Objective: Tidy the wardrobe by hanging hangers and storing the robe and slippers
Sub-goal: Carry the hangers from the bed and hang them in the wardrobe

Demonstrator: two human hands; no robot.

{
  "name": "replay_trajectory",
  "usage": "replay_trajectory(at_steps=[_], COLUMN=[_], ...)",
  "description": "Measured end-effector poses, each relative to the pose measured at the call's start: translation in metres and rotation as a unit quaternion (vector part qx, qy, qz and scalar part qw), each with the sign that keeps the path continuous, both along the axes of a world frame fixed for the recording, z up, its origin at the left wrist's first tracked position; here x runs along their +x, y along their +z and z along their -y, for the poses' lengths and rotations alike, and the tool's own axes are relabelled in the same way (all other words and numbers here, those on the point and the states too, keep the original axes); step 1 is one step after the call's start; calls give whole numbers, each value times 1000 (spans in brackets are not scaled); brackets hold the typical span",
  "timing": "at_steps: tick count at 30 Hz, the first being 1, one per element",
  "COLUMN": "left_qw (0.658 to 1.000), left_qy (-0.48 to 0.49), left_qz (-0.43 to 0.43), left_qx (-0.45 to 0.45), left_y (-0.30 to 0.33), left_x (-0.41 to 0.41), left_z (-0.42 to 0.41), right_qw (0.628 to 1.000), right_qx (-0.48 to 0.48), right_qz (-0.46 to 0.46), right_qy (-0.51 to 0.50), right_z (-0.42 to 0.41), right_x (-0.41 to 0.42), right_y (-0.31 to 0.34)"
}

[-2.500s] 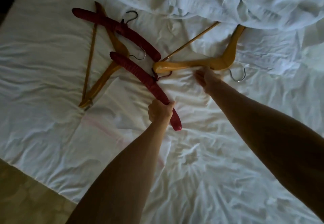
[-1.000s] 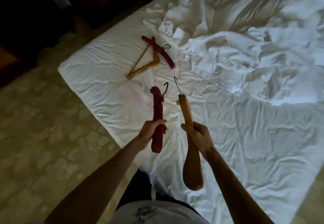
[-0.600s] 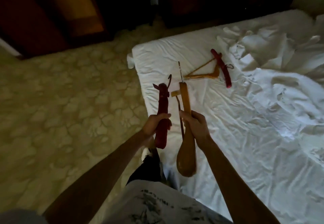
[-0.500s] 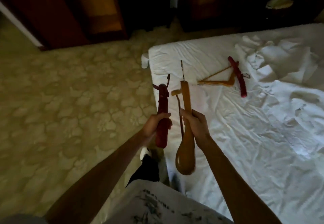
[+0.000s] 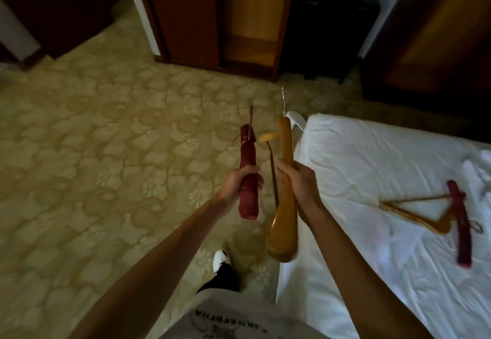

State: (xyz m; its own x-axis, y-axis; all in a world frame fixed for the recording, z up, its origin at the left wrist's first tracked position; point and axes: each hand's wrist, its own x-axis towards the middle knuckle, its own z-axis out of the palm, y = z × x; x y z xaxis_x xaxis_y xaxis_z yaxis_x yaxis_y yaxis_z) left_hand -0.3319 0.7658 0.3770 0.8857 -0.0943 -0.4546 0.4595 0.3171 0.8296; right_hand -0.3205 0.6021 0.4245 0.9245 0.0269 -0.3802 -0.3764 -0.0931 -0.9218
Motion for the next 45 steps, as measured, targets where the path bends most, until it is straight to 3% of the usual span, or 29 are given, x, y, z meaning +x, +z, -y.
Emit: replay_trajectory(at_steps=[8,17,24,33,45], left_qw=[999,998,996,996,996], left_qy=[-10,-35,-34,-9,5], left_qz=[44,57,83,86,84], left_qx=[5,-9,19,37,26], left_y=[15,16,24,61,33], left_x=[141,306,486,697,942], left_z=[-99,-144,-186,-252,-328], right_qw=[998,999,998,992,996], right_qx=[-31,-10,8,42,6], right_qz=[49,44,61,99,79], right_qy=[29,20,31,68,39], right_z=[-95,-143,-187,-258,-330], right_x=[148,301,484,715,956], right_y=[25,27,10,36,21])
